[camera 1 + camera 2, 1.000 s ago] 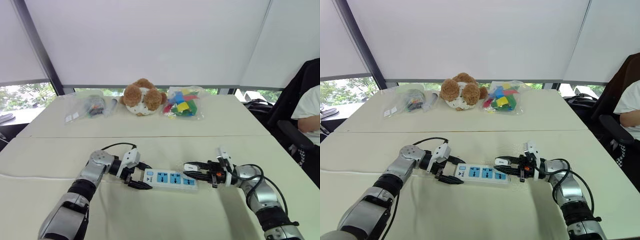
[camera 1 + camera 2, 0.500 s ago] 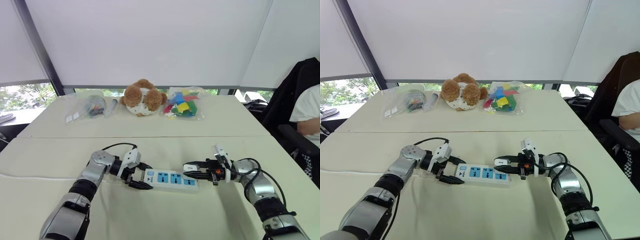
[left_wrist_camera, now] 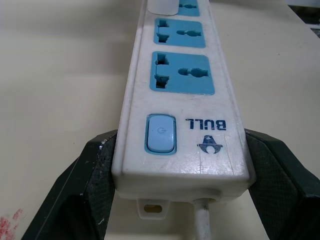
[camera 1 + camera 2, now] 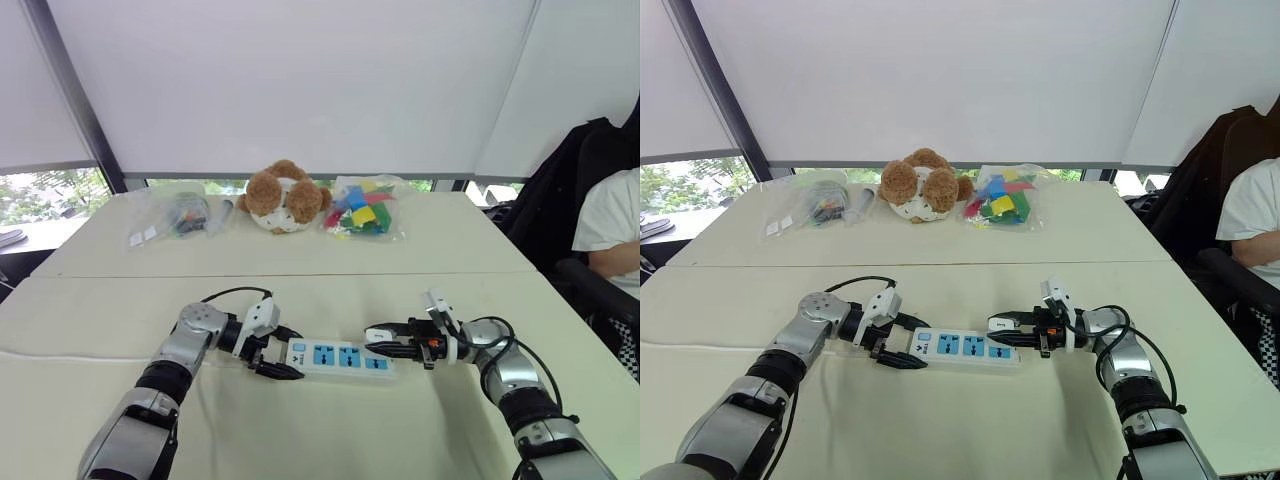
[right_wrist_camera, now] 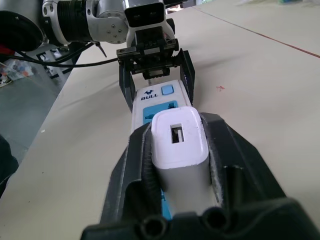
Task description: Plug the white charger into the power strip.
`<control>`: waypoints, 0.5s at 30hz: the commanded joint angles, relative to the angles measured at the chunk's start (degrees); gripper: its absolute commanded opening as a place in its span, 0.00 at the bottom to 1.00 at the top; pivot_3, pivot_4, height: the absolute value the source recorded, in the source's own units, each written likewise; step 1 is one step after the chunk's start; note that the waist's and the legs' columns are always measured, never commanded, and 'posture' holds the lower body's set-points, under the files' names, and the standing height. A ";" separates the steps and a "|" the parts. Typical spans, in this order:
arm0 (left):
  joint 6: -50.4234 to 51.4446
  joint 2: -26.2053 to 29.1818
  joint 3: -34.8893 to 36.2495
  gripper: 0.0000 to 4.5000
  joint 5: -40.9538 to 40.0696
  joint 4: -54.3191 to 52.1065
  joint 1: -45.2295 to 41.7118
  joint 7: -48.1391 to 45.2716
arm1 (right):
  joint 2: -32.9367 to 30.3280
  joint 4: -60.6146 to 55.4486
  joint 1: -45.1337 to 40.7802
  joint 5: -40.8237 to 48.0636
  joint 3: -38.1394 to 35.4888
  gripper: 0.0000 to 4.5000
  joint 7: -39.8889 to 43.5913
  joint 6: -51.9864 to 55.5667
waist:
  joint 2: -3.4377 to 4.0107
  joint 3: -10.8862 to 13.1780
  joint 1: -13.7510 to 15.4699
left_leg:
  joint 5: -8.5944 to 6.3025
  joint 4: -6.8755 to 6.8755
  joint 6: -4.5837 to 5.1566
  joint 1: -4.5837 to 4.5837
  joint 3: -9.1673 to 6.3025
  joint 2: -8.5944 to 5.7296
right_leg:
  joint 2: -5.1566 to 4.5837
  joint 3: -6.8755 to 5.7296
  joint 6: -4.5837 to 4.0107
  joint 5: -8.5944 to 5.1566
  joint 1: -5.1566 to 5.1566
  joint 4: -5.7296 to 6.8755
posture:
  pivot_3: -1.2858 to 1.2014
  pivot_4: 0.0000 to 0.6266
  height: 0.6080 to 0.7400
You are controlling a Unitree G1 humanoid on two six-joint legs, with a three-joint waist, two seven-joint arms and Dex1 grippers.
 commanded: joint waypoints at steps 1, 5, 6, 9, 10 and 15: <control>-0.30 -0.81 -0.76 0.68 1.37 0.69 0.02 1.41 | -0.79 -3.69 0.12 1.14 -2.13 0.77 -1.03 1.07 | 0.22 0.10 -0.05 | 0.00 -0.01 0.00 -0.07 0.00 -0.02 | -0.01 0.01 0.00 0.00 -0.08 0.00 | 0.52 0.24 0.99; -0.15 -1.41 0.02 0.68 1.61 1.65 -0.27 3.51 | -4.06 -17.85 3.47 5.61 -6.48 0.95 -4.18 6.35 | 0.40 0.22 0.23 | 0.00 -0.01 0.00 -0.09 0.00 -0.06 | -0.01 0.07 0.04 0.01 -0.10 0.01 | 0.52 0.24 0.99; -0.50 -1.45 0.41 0.68 1.69 1.98 -0.32 4.43 | -5.35 -22.56 4.74 7.12 -8.11 0.95 -5.98 8.90 | 0.47 0.24 0.42 | 0.00 -0.01 0.00 -0.11 -0.01 -0.09 | -0.02 0.08 0.04 0.00 -0.09 0.01 | 0.52 0.24 0.99; -1.08 -1.51 2.23 0.79 1.27 3.08 -0.75 7.57 | -10.12 -36.08 10.38 11.18 -12.97 0.96 -11.59 17.51 | 0.47 0.25 1.01 | 0.01 -0.01 -0.02 -0.20 -0.08 -0.22 | -0.11 0.10 0.03 -0.01 -0.13 -0.01 | 0.52 0.24 0.99; -1.00 -1.40 2.85 0.90 1.04 3.56 -1.01 8.27 | -11.56 -39.68 12.66 12.27 -14.57 0.97 -13.42 20.16 | 0.43 0.28 1.09 | 0.02 0.00 -0.04 -0.21 -0.11 -0.26 | -0.13 0.10 0.03 -0.01 -0.14 -0.01 | 0.52 0.24 0.99; 1.40 -1.30 6.68 0.99 -1.81 3.41 -1.89 11.67 | -15.81 -48.96 24.25 15.67 -22.30 0.97 -20.01 28.25 | 0.24 0.37 0.78 | 0.04 0.01 -0.07 -0.67 -0.20 -0.27 | -0.09 0.10 0.09 0.03 -0.53 -0.01 | 0.52 0.24 0.99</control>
